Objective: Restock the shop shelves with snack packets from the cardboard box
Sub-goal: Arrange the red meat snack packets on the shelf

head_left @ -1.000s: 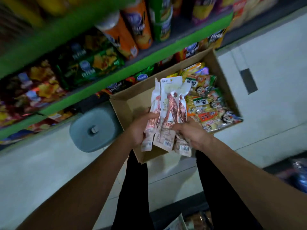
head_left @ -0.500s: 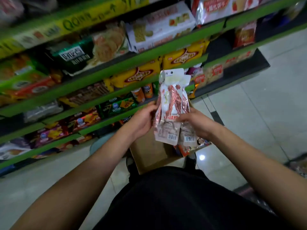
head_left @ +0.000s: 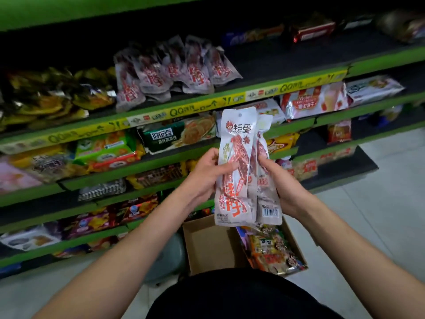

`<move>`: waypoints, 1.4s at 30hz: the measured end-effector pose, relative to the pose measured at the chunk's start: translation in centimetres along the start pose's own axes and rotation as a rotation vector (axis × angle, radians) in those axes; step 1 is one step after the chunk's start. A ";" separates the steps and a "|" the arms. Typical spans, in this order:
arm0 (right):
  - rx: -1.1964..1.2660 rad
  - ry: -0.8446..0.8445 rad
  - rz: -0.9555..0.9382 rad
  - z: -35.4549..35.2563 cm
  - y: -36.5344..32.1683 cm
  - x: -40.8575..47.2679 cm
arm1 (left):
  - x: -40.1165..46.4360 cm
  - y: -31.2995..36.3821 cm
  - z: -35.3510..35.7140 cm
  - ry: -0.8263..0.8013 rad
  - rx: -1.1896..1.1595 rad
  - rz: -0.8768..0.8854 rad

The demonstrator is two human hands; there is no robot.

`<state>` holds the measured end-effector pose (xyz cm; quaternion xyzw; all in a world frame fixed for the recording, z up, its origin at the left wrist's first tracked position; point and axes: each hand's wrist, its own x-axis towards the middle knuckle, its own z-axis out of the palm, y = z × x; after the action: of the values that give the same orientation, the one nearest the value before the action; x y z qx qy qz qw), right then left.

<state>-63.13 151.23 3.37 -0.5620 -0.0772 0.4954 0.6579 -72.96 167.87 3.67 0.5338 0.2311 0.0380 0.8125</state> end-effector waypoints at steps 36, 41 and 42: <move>-0.484 -0.040 -0.292 5.8 -2.4 2.3 | -0.6 4.7 -3.6 0.298 0.018 0.194; -0.417 -0.045 -0.260 5.4 -1.9 2.9 | -0.4 5.2 -3.4 0.287 0.031 0.190; -0.398 -0.040 -0.260 5.3 -1.8 3.1 | -0.4 5.3 -3.3 0.285 0.012 0.180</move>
<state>-64.08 157.26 5.31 -0.6562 -0.2580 0.3924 0.5907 -73.70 172.83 7.38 0.5464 0.2954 0.1847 0.7616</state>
